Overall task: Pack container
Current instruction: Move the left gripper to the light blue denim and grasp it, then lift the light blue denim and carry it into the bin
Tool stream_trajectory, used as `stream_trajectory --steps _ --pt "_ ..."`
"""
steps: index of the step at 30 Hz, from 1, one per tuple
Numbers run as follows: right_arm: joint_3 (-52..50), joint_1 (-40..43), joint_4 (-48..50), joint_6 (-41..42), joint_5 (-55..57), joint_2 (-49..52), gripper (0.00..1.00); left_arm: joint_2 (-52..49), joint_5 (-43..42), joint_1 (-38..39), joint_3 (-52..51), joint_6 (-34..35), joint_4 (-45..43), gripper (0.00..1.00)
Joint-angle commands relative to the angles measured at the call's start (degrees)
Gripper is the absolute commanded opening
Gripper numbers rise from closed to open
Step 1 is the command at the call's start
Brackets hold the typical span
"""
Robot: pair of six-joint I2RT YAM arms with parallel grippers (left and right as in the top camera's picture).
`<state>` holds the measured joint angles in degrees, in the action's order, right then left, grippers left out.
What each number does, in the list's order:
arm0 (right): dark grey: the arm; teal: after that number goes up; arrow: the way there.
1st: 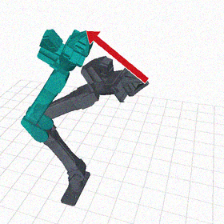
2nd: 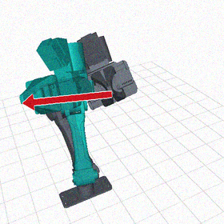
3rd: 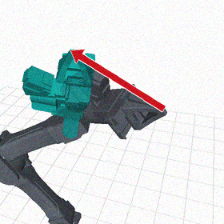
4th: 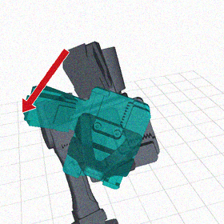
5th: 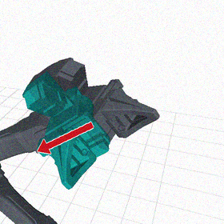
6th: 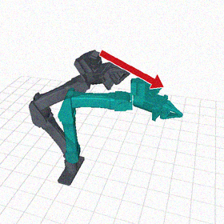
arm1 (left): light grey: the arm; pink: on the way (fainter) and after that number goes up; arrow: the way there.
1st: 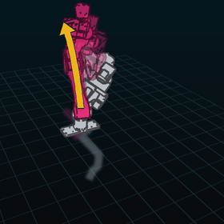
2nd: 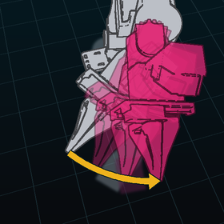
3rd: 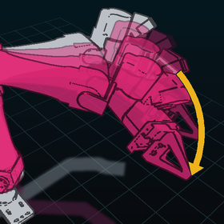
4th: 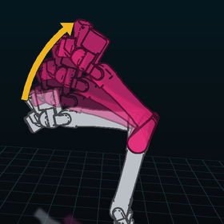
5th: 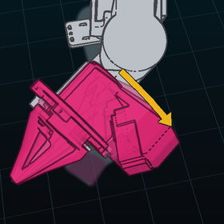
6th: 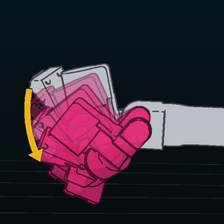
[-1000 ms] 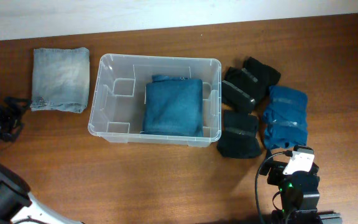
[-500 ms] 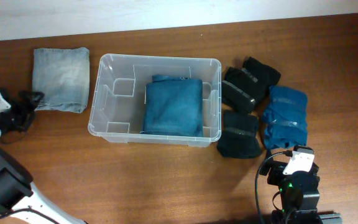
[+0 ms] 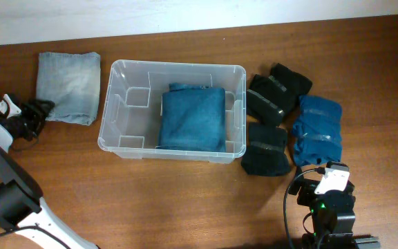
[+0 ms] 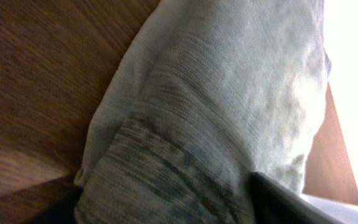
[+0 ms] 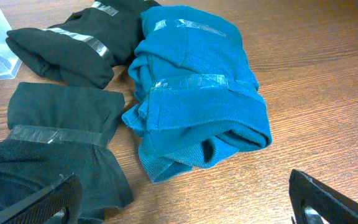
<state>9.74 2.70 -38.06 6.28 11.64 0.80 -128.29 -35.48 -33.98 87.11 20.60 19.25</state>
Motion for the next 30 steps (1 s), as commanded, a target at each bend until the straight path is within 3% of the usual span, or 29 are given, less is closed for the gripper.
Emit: stream_trajectory --steps 1,4,6,7,14,21,30 --pt "-0.4 0.5 0.2 0.6 0.1 -0.6 0.98 -4.0 2.4 0.5 -0.7 0.6 -0.3 0.49" --pt "-0.4 0.5 0.2 0.6 0.1 -0.6 0.98 -4.0 2.3 0.5 -0.7 0.5 -1.3 0.25" --pt "-0.4 0.5 0.2 0.6 0.1 -0.6 0.98 -4.0 2.2 0.4 -0.7 -0.2 -1.1 0.04" --pt "-0.4 0.5 0.2 0.6 0.1 -0.6 0.98 -3.9 1.8 0.3 -0.7 -1.0 -1.0 0.00" --pt "-0.4 0.5 0.2 0.6 0.1 -0.6 0.98 2.0 -3.2 -1.1 -0.7 -4.4 4.3 0.00" --pt "-0.4 0.5 0.2 0.6 0.1 -0.6 0.98 20.1 -3.9 -2.4 -0.7 -4.4 16.5 0.00" --pt "-0.4 0.5 0.2 0.6 0.1 -0.6 0.98 43.7 -4.0 -2.4 -0.7 0.2 23.5 0.00"
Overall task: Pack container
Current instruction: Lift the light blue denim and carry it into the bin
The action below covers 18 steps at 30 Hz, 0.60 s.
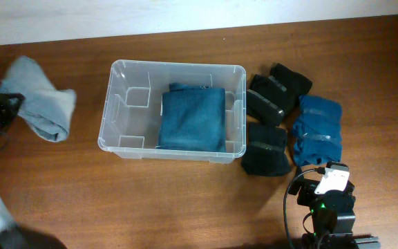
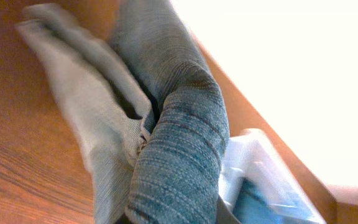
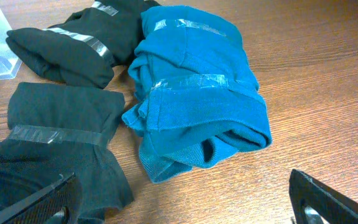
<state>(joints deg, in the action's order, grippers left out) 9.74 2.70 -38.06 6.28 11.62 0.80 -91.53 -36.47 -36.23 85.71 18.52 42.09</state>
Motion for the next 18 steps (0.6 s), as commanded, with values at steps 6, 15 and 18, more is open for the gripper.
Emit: stream_trajectory --steps 6,15,18 --pt "-0.4 0.5 0.2 0.6 0.1 -0.6 0.98 18.8 -3.0 0.1 0.7 6.3 5.5 0.00" --pt "-0.4 0.5 0.2 0.6 0.1 -0.6 0.98 28.5 -5.1 6.2 0.7 6.8 10.1 0.00" --pt "-0.4 0.5 0.2 0.6 0.1 -0.6 0.98 28.5 -2.5 11.3 0.6 6.7 11.6 0.00"
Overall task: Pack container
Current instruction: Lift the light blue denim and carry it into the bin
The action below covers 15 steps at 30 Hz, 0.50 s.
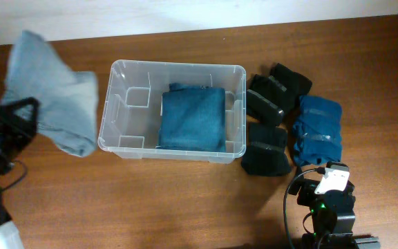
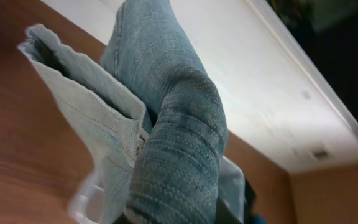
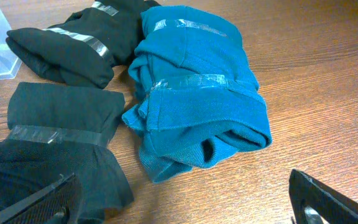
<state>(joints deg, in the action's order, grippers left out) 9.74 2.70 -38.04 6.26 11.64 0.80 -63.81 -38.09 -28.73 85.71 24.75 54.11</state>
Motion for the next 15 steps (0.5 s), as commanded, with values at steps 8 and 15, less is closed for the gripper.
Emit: stream_trajectory --steps 8,15 --pt "-0.4 0.5 0.2 0.6 0.1 -0.6 0.98 -2.6 9.2 18.9 -3.8 3.1 -3.0 0.00" --pt "-0.4 0.5 0.2 0.6 0.1 -0.6 0.98 -8.4 15.5 28.7 -6.2 9.1 -9.5 0.00"
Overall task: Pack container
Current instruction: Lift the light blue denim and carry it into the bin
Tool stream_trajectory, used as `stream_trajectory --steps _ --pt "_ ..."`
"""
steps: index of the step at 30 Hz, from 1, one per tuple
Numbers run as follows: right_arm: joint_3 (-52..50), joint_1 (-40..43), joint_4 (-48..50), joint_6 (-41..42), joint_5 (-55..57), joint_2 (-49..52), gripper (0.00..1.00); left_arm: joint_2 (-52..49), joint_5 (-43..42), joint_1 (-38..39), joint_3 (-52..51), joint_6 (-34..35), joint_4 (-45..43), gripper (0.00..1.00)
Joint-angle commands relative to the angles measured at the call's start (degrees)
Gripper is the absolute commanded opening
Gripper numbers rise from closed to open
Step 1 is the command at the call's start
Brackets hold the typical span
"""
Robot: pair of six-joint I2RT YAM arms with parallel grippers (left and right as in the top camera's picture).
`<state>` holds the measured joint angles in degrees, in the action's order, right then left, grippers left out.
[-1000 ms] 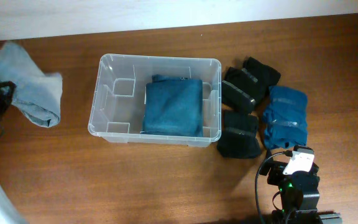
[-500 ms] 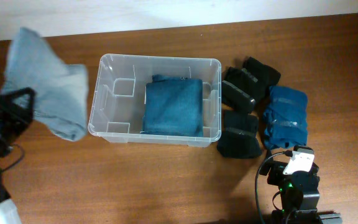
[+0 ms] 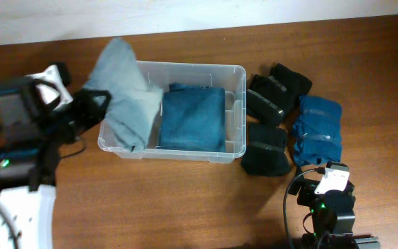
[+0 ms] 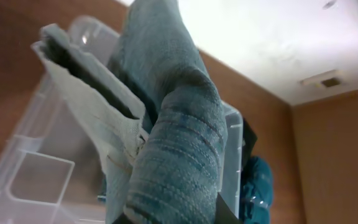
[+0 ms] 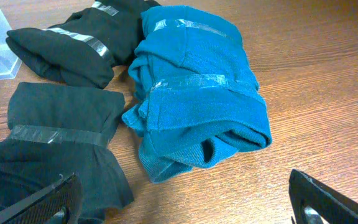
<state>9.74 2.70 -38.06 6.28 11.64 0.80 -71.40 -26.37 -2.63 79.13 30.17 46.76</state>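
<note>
A folded pale denim cloth (image 3: 124,97) hangs over the left half of the clear plastic container (image 3: 178,65), with my left gripper (image 3: 88,105) shut on its edge. In the left wrist view the denim (image 4: 173,143) fills the middle, the container wall (image 4: 36,168) below it, and the fingers are mostly hidden by cloth. A folded teal cloth (image 3: 192,117) lies in the container's right half. My right gripper (image 5: 185,202) stands open and holds nothing near the table's front, short of the taped bundles.
Right of the container lie black taped bundles (image 3: 278,88) (image 3: 264,149) and a blue taped bundle (image 3: 316,128), also seen as the blue bundle (image 5: 197,93) and a black bundle (image 5: 61,124). Brown table (image 3: 171,200) runs along the front; a pale wall borders the back.
My left gripper has moved right with the denim, from left of the container to over its left half. The right arm and the bundles have not moved.
The denim lay flat on the table left of the container with my left gripper at its edge. Then it hung from the gripper, lifted at the far left. It then hung closer to the container, and now hangs over it.
</note>
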Motion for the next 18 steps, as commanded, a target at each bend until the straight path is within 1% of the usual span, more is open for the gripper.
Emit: stream_trajectory --steps 1,5,9,14,18 --pt "-0.4 0.5 0.2 0.6 0.1 -0.6 0.98 -1.6 4.9 3.6 0.4 4.2 -2.9 0.00" --pt "-0.4 0.5 0.2 0.6 0.1 -0.6 0.98 -4.7 8.2 7.0 0.4 6.3 -6.6 0.00" --pt "-0.4 0.5 0.2 0.6 0.1 -0.6 0.98 -7.9 14.1 9.7 0.4 6.6 -8.4 0.00" --pt "-0.4 0.5 0.2 0.6 0.1 -0.6 0.98 -12.8 13.6 12.3 0.4 6.3 -13.6 0.00" --pt "-0.4 0.5 0.2 0.6 0.1 -0.6 0.98 -15.6 14.1 13.2 0.4 6.2 -13.6 0.01"
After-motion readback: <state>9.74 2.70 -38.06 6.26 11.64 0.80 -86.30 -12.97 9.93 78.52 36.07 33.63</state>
